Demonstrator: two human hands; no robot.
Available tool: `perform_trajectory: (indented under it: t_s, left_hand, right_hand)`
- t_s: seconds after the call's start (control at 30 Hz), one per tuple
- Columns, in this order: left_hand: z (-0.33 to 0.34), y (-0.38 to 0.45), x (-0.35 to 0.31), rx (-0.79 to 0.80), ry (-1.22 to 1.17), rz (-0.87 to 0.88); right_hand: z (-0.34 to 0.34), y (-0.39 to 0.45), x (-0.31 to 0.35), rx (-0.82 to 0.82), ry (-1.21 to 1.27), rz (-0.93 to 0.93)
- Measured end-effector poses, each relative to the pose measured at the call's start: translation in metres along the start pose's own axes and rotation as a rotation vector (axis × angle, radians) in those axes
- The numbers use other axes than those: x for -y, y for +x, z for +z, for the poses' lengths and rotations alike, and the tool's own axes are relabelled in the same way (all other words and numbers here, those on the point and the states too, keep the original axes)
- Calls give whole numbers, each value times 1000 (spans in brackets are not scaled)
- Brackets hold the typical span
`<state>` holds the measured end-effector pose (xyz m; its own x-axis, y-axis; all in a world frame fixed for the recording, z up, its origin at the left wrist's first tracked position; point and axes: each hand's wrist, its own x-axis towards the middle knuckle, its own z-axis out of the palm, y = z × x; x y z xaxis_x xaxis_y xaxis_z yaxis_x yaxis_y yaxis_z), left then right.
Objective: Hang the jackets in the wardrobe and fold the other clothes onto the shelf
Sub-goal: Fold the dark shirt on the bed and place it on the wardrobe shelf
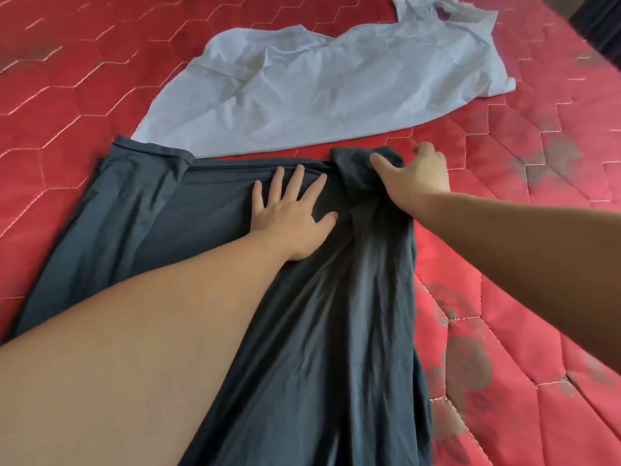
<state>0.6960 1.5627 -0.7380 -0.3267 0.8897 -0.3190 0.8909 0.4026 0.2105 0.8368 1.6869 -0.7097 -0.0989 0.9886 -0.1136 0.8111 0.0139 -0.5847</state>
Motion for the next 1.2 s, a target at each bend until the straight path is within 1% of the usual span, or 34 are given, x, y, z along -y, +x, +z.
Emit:
perform_trajectory:
  t_s: [0.07,0.1,0.13,0.17,0.23,0.27,0.3,0.33,0.4,0.43,0.47,0.53,0.57,0.6,0.67,0.73,0.77,0.83,0.9,0.93,1.0,1.07,1.1,1.13,1.2]
  left_hand:
    - [-1,6,-2,48,-53,-27]
    - [-4,8,-3,65,-117,-35]
    - [-8,8,-6,45,-187,-39]
    - [-11,7,-8,-29,-241,-39]
    - [-17,2,-19,-233,-334,-19]
    - [-19,1,-25,-259,-449,-32]
    - [-22,1,-33,-220,-615,-67]
    - [-26,1,-41,-146,-819,-112]
    - [-36,3,-51,-11,-1216,-242]
    - [-40,5,-53,41,-1363,-313]
    - [-44,7,-52,89,-1460,-357]
    - [-51,8,-45,168,-1621,-367]
    - [-53,8,-40,171,-1704,-361]
    - [-52,10,-34,139,-1750,-383]
    - [-45,10,-25,50,-1718,-499]
    - [-34,9,-19,23,-1600,-566]
    - [-30,7,-18,37,-1548,-558]
    - [-29,5,-21,81,-1471,-523]
    - [-31,7,-24,101,-1410,-496]
    - [-33,9,-27,99,-1372,-482]
    - [-36,14,-31,79,-1342,-467]
    - [-40,19,-36,106,-1425,-460]
    - [-43,21,-37,135,-1463,-443]
    - [-45,23,-38,182,-1496,-411]
    - [-51,24,-39,305,-1565,-338]
  right_hand:
    - [-1,4,0,7,16,-47]
    - [-3,3,1,-7,41,-82]
    - [-5,1,3,-35,64,-128]
    - [-8,-2,8,-67,78,-187]
    - [-14,-7,23,-78,83,-296]
    - [-16,-9,30,-64,80,-344]
    - [-18,-11,38,-57,92,-385]
    - [-20,-13,45,-61,134,-411]
    - [-24,-16,55,-97,277,-402]
    - [-27,-15,58,-117,352,-381]
    - [-28,-13,61,-127,416,-357]
    - [-28,-9,63,-94,471,-291]
    - [-24,-7,60,-62,448,-236]
    - [-20,-4,56,-29,407,-165]
    - [-10,-2,39,81,347,12]
    - [-2,-6,22,216,289,143]
    - [-2,-11,18,247,244,160]
    - [-4,-15,15,225,167,138]
    - [-6,-16,19,203,172,94]
    - [-9,-17,23,223,239,63]
    - [-17,-21,35,310,504,-7]
    - [-27,-24,48,411,787,-42]
    - [-32,-25,54,459,877,-52]
    - [-36,-25,58,494,924,-56]
    - [-39,-22,61,546,933,-36]
